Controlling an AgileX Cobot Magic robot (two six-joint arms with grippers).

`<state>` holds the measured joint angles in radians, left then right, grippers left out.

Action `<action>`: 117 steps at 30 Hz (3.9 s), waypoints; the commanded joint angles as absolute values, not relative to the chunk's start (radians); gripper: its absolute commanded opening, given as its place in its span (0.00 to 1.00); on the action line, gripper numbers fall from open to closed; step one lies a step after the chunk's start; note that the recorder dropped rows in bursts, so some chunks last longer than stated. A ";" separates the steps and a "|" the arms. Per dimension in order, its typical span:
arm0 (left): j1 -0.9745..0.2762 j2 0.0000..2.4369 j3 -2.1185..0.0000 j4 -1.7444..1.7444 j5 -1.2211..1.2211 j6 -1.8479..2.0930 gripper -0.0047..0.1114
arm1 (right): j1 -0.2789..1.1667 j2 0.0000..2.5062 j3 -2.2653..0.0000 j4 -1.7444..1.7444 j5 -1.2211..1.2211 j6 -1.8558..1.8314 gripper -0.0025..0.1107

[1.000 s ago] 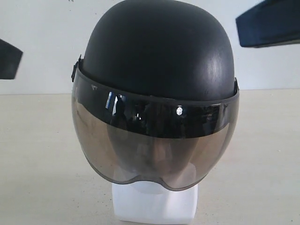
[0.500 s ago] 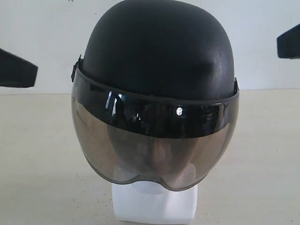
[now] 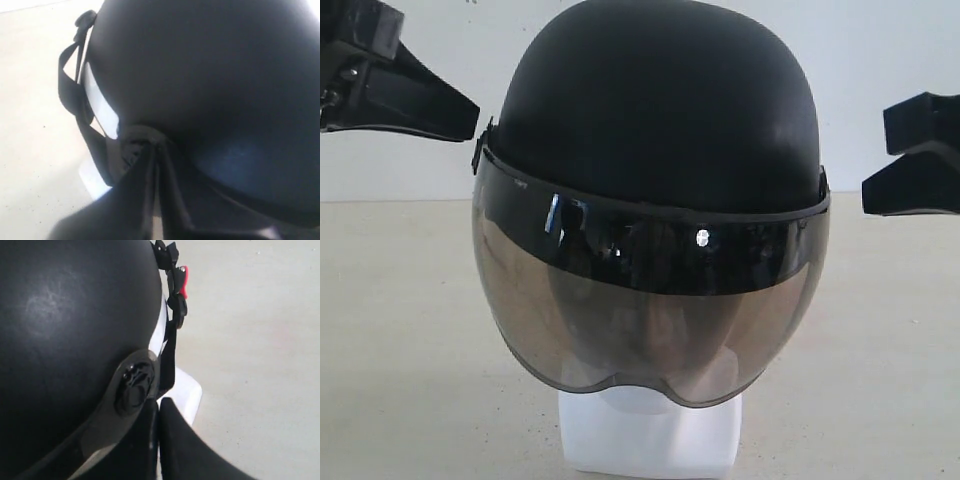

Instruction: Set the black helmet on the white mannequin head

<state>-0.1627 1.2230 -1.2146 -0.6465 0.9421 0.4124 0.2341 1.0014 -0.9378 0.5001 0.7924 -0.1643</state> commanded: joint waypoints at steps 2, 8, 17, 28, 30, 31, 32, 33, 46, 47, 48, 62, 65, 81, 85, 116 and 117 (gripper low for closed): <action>-0.161 1.271 -1.220 -0.648 0.939 0.419 0.08 | 0.230 1.013 -0.937 0.560 0.748 -0.186 0.02; -0.161 1.287 -1.220 -0.644 0.938 0.419 0.08 | 0.230 1.013 -0.937 0.675 0.738 -0.256 0.02; -0.161 1.325 -1.203 -0.628 0.936 0.423 0.08 | 0.230 1.013 -0.937 0.678 0.714 -0.272 0.02; -0.161 1.344 -1.188 -0.602 0.934 0.443 0.08 | 0.230 1.011 -0.944 0.651 0.654 -0.264 0.02; -0.161 1.344 -1.188 -0.587 0.934 0.443 0.08 | 0.230 1.011 -0.944 0.648 0.654 -0.264 0.02; -0.161 1.342 -1.188 -0.583 0.934 0.443 0.08 | 0.230 1.011 -0.944 0.648 0.654 -0.264 0.02; -0.161 1.339 -1.193 -0.578 0.934 0.443 0.08 | 0.230 1.011 -0.944 0.648 0.654 -0.264 0.02; -0.161 1.335 -1.197 -0.578 0.934 0.443 0.08 | 0.230 1.011 -0.944 0.648 0.654 -0.264 0.02; -0.161 1.249 -1.296 -0.575 0.952 0.443 0.08 | 0.230 1.011 -0.954 0.700 0.653 -0.263 0.02; -0.161 1.247 -1.298 -0.570 0.956 0.441 0.08 | 0.230 1.011 -0.956 0.700 0.653 -0.263 0.02; -0.161 1.245 -1.301 -0.556 0.961 0.439 0.08 | 0.230 1.011 -0.961 0.700 0.653 -0.263 0.02; -0.161 1.182 -1.301 -0.488 1.051 0.369 0.08 | 0.230 0.983 -0.967 0.659 0.634 -0.280 0.02; -0.161 1.139 -1.301 -0.488 1.084 0.339 0.08 | 0.230 0.944 -0.967 0.611 0.660 -0.280 0.02; -0.161 0.921 -1.249 -0.508 1.125 0.345 0.08 | 0.230 0.721 -0.967 0.436 0.814 -0.280 0.02; -0.161 0.913 -1.249 -0.508 1.125 0.345 0.08 | 0.230 0.721 -0.967 0.436 0.814 -0.274 0.02; -0.108 0.511 -1.249 0.207 0.930 0.680 0.08 | 0.230 0.721 -0.967 0.436 0.809 -0.272 0.02; -0.090 0.485 -1.249 0.213 0.930 0.633 0.08 | 0.230 0.721 -0.967 0.436 0.809 -0.272 0.02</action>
<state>-0.1268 0.5485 -1.2510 0.1727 0.9459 0.7241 0.2317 0.7234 -0.9645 0.4413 0.8153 -0.2760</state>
